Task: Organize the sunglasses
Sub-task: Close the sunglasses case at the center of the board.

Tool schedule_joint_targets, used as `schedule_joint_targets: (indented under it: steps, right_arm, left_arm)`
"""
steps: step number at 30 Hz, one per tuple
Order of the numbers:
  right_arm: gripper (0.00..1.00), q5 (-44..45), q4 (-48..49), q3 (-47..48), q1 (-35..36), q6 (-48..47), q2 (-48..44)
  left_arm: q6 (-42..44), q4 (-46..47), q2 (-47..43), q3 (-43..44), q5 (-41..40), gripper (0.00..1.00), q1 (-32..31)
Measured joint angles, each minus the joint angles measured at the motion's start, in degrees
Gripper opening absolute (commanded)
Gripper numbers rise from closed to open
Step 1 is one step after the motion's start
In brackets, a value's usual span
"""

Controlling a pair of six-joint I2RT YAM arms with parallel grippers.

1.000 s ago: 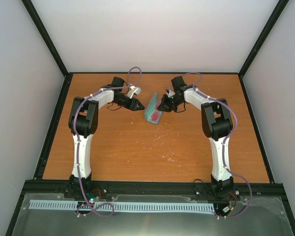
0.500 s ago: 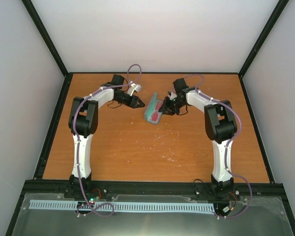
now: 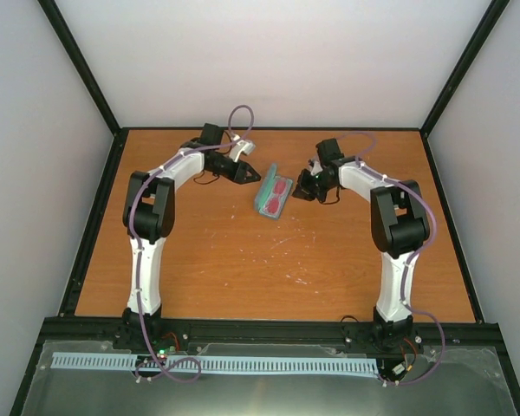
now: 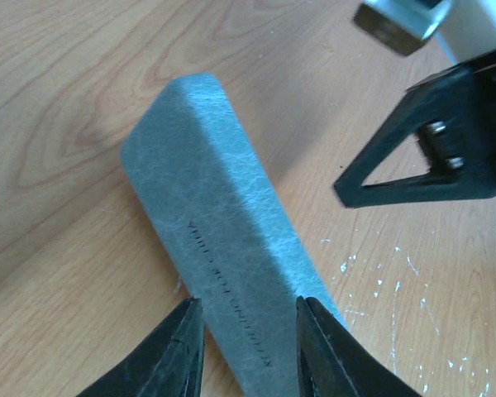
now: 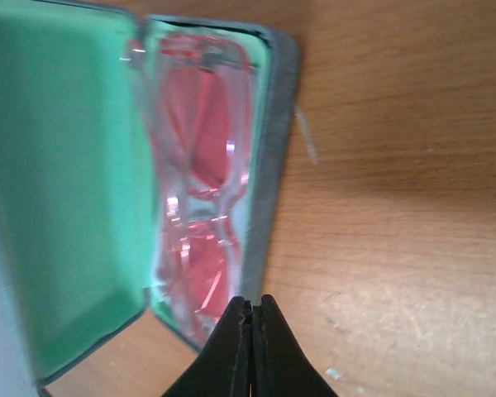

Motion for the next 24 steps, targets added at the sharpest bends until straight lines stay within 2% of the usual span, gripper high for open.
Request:
schedule_joint_targets:
  steps: [12,24]
  right_arm:
    - [0.03,2.3,0.5,-0.2,0.3,0.0,5.1]
    - [0.03,-0.6,4.5,0.4,1.4,0.8,7.8]
  left_arm:
    - [0.0,0.0,0.0,0.0,-0.2,0.33,-2.9]
    - [0.0,0.1,0.1,0.0,-1.3,0.33,-4.5]
